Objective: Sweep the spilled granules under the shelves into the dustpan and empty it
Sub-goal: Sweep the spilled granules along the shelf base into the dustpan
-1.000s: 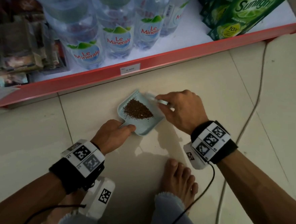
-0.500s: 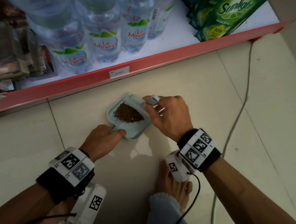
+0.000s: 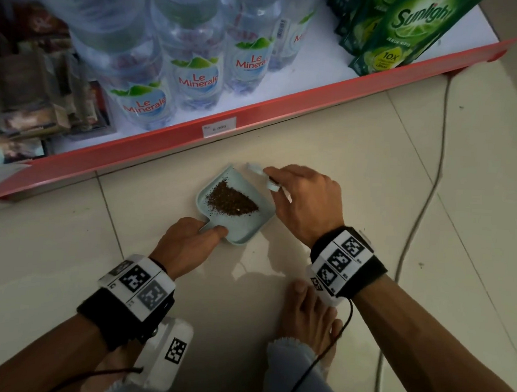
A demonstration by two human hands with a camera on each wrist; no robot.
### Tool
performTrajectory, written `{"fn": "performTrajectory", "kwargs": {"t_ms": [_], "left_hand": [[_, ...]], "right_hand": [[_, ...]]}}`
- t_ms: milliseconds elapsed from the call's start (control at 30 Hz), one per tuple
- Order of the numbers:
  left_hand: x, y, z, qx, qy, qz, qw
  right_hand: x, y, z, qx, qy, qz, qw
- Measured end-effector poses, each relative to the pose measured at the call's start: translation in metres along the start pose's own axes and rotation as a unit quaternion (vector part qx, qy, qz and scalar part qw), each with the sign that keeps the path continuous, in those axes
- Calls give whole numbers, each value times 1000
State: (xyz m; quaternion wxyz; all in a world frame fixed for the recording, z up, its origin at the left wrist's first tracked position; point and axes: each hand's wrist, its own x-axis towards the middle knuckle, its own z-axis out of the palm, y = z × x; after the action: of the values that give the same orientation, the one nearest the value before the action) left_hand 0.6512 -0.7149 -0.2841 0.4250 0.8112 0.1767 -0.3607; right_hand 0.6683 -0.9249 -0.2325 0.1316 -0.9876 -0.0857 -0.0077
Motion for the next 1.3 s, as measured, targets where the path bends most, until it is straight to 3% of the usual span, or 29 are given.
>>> {"fn": "performTrajectory", "kwargs": {"t_ms": [67, 133, 233, 300, 433, 567, 700, 900, 1000, 1167, 1300], "left_hand": [[-1, 0, 1, -1, -1, -6, 1000], [-1, 0, 1, -5, 4, -8, 1000], [-1, -2, 1, -7, 11, -2, 1000], [-1, -2, 0, -2, 11, 0, 1000], [0, -1, -1, 0, 13, -6, 1000], [4, -1, -5, -8, 24, -16, 1000], [6, -2, -7, -2, 22, -20, 1000], [5, 2, -6, 6, 19, -15, 1000], [2, 1, -7, 1, 9, 3, 1000], [-4, -1, -14, -16, -5, 56, 998], [-16, -6, -21, -44, -1, 82, 996]], "right_hand": [[-4, -2, 2, 57, -49, -11, 997], [-5, -4, -2, 136, -49, -4, 990], [10, 6, -10, 92, 63, 8, 994], [31, 17, -14, 26, 89, 31, 995], [70, 34, -7, -56, 11, 75, 996], [81, 32, 2, -83, -42, 38, 995], [57, 25, 3, -77, -70, -15, 995], [4, -2, -4, 29, -103, -44, 993], [-7, -12, -7, 60, -79, -31, 995], [-6, -14, -20, 112, 50, -14, 992], [2, -18, -30, 207, 27, 6, 978]]}}
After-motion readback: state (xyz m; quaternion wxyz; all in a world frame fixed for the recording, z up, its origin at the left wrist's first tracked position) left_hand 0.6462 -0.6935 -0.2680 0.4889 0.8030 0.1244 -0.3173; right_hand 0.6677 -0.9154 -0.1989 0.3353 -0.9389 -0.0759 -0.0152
